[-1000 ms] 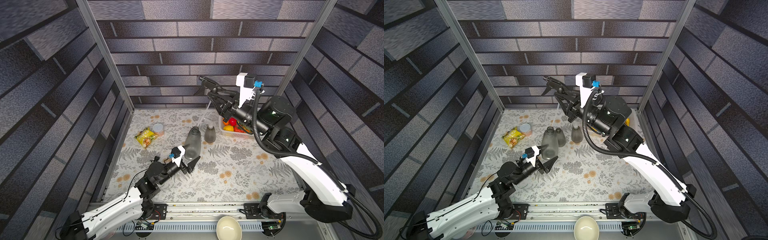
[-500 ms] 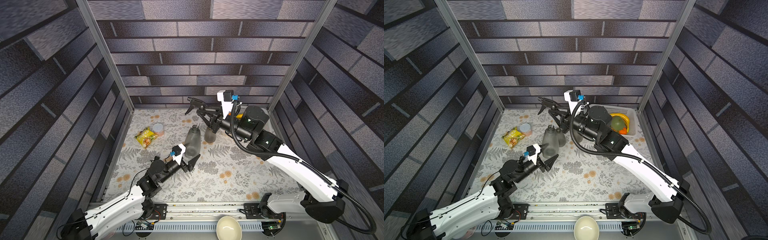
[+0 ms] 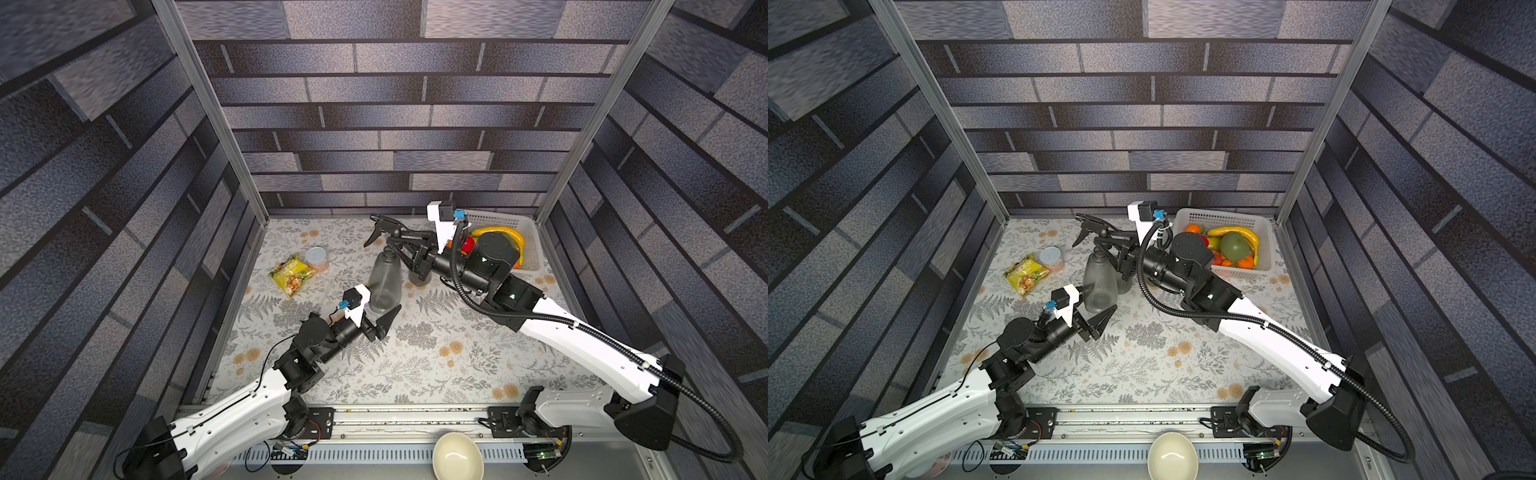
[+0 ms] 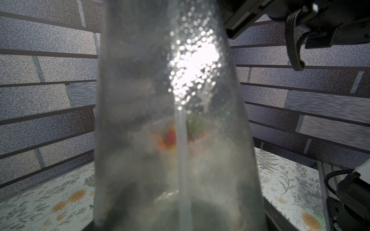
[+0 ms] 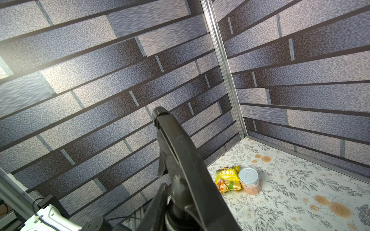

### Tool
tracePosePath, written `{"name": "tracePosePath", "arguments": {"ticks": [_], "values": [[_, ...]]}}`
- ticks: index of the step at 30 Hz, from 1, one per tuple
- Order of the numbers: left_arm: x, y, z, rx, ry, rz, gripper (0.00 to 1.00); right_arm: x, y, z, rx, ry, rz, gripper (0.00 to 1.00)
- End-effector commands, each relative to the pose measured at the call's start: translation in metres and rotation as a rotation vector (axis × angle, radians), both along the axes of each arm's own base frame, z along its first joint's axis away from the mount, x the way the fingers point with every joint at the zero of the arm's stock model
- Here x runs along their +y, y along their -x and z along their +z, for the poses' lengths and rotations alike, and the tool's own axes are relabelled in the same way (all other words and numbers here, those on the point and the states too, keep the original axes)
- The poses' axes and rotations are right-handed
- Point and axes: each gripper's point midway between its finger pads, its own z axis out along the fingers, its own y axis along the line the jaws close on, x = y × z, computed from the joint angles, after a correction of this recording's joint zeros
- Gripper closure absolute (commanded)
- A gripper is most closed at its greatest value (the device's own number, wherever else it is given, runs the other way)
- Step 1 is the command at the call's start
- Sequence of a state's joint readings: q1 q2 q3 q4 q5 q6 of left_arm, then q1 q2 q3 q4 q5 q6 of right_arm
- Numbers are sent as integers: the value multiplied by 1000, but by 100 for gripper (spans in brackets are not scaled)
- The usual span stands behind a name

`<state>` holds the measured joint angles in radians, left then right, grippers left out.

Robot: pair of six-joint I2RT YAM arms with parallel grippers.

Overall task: Attach spray nozzles to spray bottles
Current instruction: Insert the spray nozzle into the spray bottle.

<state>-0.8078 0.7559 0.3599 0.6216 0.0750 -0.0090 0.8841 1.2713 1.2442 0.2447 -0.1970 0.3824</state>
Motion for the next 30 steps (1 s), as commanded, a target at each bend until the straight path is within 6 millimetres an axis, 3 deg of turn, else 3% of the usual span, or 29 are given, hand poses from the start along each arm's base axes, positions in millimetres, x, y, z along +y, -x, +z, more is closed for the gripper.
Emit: {"name": "tracePosePath", "arguments": {"ticks": [1,9,22,30], "values": [[4,3,23,-40,61,-7,22,2,5,5,-6,-48,23,77],[6,5,28,-53,64,-5,22,11,-1,-14,17,-11,24,77],[10,-1,31,-50,86,5,22,19,18,-38,48,23,138,77],[11,-1,36,-57,105,8,22,18,12,-59,69,65,101,77]]}}
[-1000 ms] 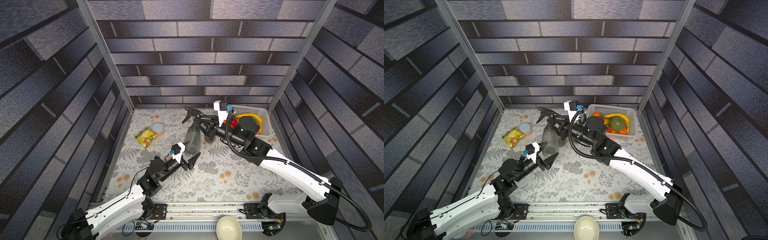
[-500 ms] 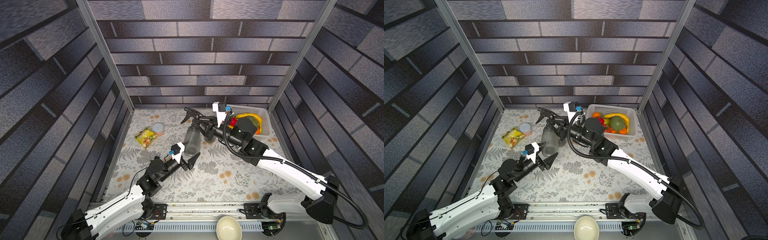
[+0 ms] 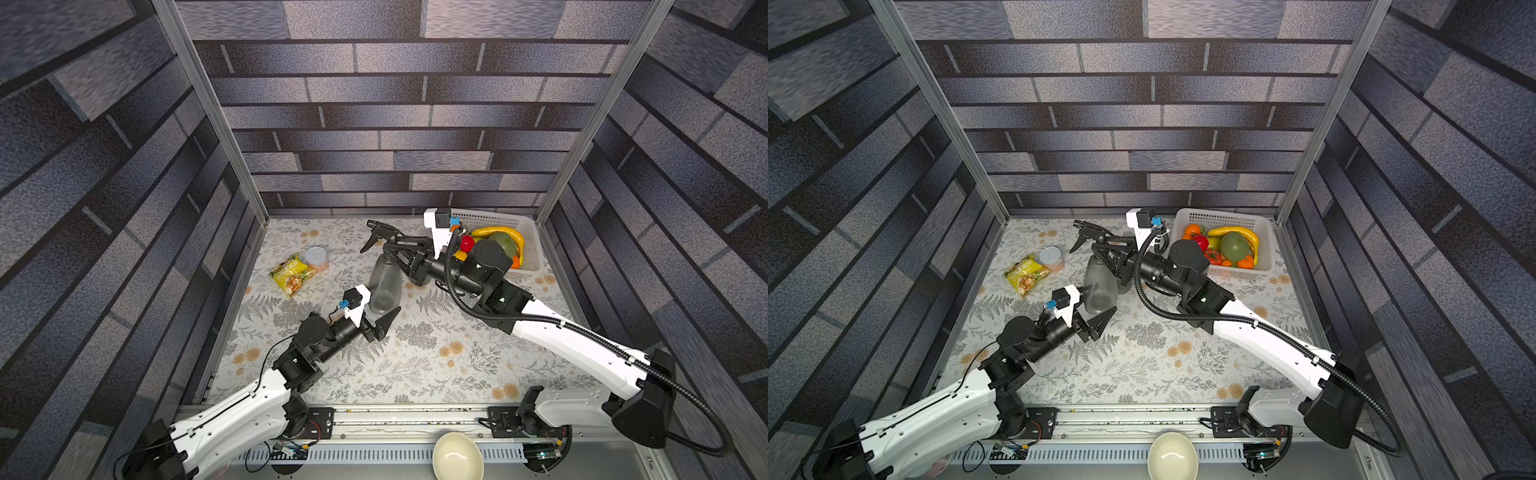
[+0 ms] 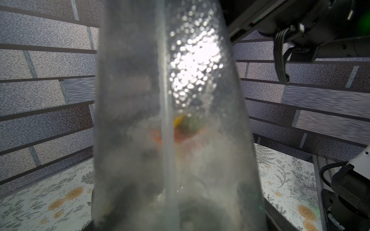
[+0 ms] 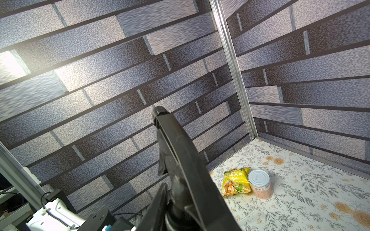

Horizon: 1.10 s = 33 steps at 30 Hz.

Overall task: Attach spray nozzles to spray bottles
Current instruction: Insert the spray nozzle into the spray bottle.

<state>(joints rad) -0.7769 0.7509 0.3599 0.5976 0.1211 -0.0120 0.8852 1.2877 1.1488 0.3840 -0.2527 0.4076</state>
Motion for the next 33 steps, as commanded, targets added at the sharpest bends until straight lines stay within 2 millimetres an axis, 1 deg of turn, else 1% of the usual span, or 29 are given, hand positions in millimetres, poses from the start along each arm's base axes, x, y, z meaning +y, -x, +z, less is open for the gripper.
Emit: {"name": "tracePosePath", "arguments": {"ticks": [1,5,6,12,16,19,23,25,26,29,33], "values": [[10,0,40,-67,122,26,22,6,7,-41,63,99,31,77],[10,0,45,-76,144,22,23,6,2,-52,67,134,4,76],[10,0,45,-78,144,23,23,4,0,-52,64,135,-10,76],[13,2,49,-86,155,25,23,-2,4,-41,40,120,-10,74],[13,1,50,-95,160,31,23,8,13,-37,76,71,77,75],[13,-2,54,-114,171,43,23,13,16,-42,60,75,86,73],[10,-6,64,-141,193,41,23,16,15,-53,36,125,64,72],[8,-7,71,-156,205,32,23,15,15,-63,-9,193,39,72],[7,-8,72,-161,207,31,23,14,14,-65,-31,219,24,72],[3,-9,79,-196,215,21,23,9,14,-64,-100,275,3,71],[-1,-13,81,-217,196,16,23,2,13,-58,-158,311,-25,69]]}}
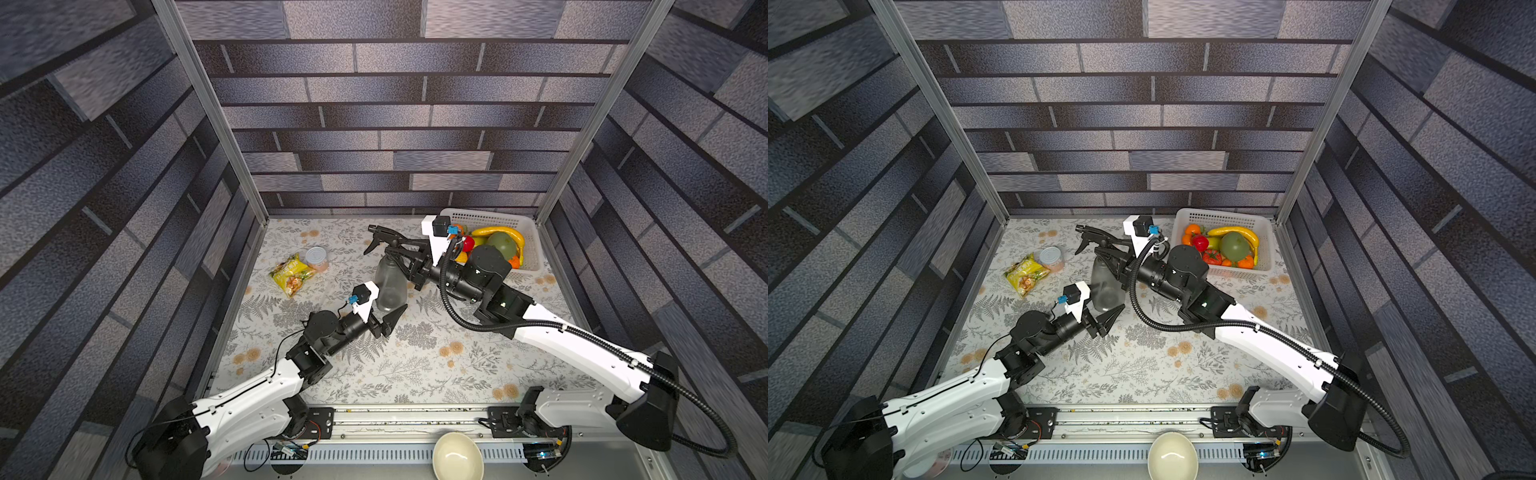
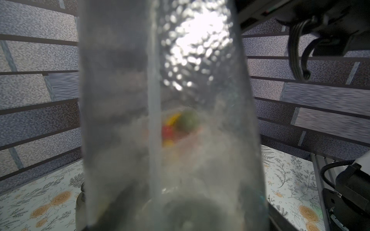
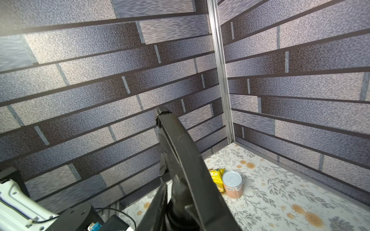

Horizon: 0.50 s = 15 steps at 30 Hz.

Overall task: Attach spray nozzles to spray bottles
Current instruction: Insert the spray nozzle into the spray bottle.

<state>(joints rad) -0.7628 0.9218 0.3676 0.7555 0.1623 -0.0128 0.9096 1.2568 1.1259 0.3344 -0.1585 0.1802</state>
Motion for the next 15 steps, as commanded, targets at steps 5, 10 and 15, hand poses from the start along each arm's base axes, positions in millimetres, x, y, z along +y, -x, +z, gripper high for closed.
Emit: {"name": "tracePosePath", "arguments": {"ticks": [5,10,15], "values": [[9,1,92,-221,176,23,24,5,15,-42,-15,210,44,67],[4,3,94,-236,147,2,24,4,19,-25,-33,151,52,65],[4,5,95,-246,137,-7,25,7,24,-12,-27,113,87,63]]}}
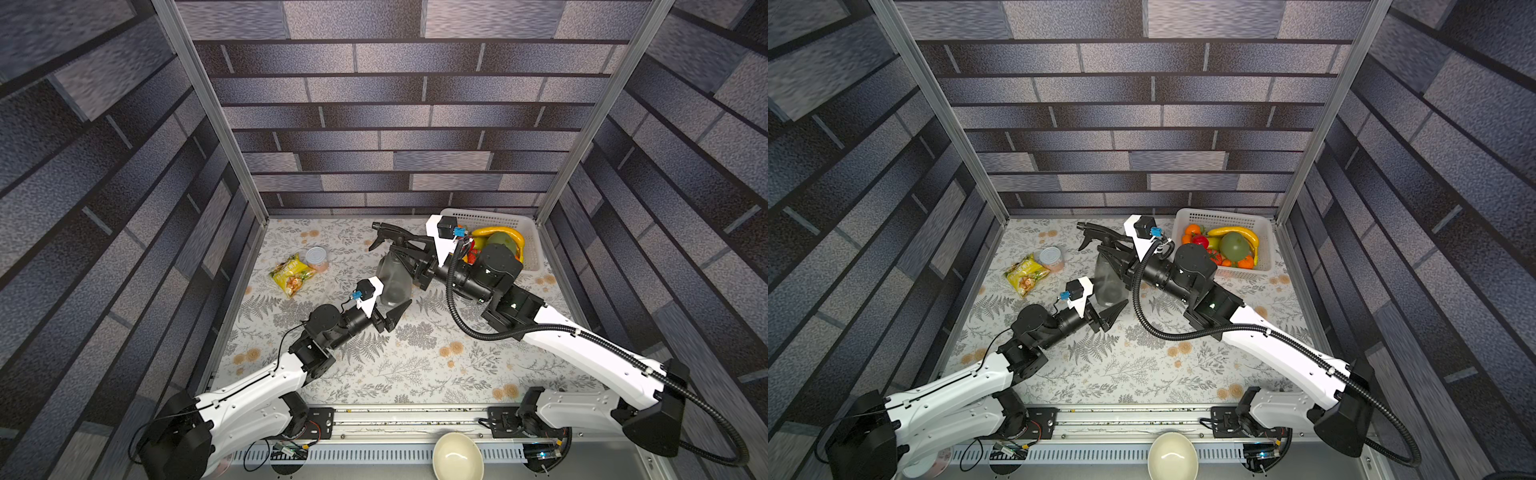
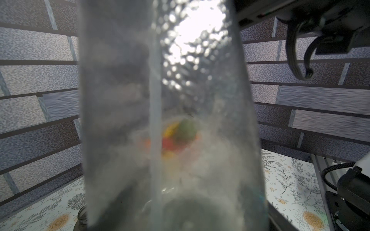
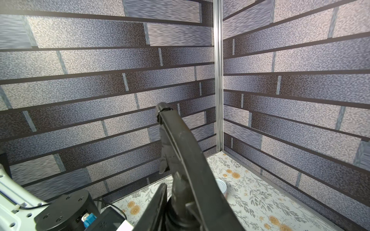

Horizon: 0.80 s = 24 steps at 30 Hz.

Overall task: Attach spray nozzles to spray bottles
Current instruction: Insert the spray nozzle into the spray bottle.

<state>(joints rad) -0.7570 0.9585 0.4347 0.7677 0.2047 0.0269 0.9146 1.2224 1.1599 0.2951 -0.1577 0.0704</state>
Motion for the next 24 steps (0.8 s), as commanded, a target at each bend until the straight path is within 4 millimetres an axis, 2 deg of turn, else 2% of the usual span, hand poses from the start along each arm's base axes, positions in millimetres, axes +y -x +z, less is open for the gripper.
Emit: {"name": "tracePosePath", "arguments": {"ticks": [1,3,10,15,24], "values": [[13,7,71,-175,135,19,25,15,15,-31,88,89,93,61],[11,6,68,-170,127,18,25,13,16,-26,85,79,92,58],[10,6,65,-165,112,21,25,13,18,-21,82,83,101,60],[12,5,66,-176,108,32,25,8,20,-24,72,96,93,53],[13,3,68,-190,93,46,25,-1,25,-31,80,121,83,53]]}}
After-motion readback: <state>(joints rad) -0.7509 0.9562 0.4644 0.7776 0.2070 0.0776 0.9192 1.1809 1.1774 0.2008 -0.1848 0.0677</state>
